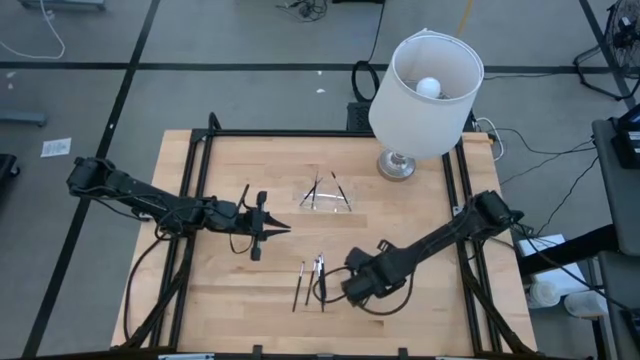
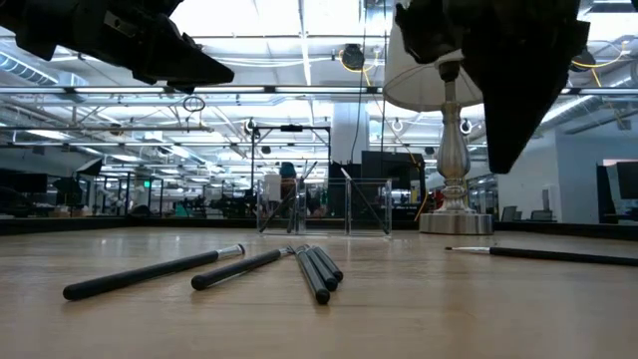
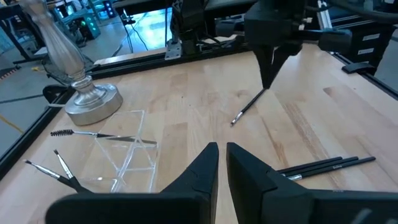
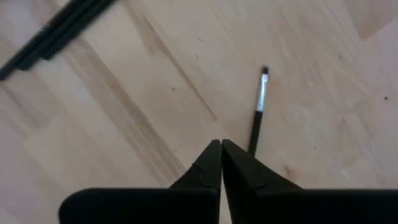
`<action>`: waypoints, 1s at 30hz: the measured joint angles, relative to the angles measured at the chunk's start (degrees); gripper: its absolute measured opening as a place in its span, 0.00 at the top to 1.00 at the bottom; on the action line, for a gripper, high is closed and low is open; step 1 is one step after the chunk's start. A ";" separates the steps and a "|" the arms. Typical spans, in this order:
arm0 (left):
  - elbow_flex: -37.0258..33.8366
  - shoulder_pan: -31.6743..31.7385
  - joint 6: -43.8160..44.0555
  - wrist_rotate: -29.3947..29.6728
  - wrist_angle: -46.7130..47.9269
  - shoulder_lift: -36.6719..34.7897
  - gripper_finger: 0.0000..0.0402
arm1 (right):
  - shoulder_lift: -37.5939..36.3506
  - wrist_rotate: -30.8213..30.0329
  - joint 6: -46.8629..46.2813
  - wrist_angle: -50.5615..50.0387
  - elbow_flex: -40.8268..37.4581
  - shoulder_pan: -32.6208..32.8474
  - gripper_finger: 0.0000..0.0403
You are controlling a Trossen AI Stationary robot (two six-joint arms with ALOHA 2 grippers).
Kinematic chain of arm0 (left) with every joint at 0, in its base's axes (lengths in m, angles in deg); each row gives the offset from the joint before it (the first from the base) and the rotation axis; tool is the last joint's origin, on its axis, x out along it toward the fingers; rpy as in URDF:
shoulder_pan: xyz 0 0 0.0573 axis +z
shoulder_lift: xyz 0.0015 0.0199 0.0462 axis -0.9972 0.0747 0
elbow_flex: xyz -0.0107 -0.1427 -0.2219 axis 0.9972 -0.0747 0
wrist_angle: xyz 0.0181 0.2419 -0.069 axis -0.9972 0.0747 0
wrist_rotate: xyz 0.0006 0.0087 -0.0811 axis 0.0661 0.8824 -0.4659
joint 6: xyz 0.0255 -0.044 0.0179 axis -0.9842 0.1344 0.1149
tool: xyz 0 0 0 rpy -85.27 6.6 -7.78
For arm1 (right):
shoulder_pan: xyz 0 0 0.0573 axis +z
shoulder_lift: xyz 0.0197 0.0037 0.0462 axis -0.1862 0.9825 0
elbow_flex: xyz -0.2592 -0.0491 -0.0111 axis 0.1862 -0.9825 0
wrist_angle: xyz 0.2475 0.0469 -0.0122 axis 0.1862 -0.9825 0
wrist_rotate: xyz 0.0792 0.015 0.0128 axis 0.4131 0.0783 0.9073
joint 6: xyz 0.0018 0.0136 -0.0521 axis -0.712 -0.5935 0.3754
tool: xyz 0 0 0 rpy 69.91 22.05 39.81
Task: Put items in baskets/containers
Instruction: Put the black liner brush transparent organizer
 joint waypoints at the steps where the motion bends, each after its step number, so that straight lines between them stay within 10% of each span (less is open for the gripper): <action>1: 0.00 0.00 0.00 0.00 0.00 -0.02 0.90 | -0.02 -0.08 -0.64 0.13 0.00 -0.06 0.99; 18: 0.00 0.00 -0.37 0.00 0.36 0.00 0.90 | -0.17 1.55 -0.50 3.14 -6.93 0.17 0.49; 30: 0.00 0.00 -0.38 0.00 0.28 -0.02 0.90 | -0.21 4.20 0.40 6.90 -12.19 -1.71 0.46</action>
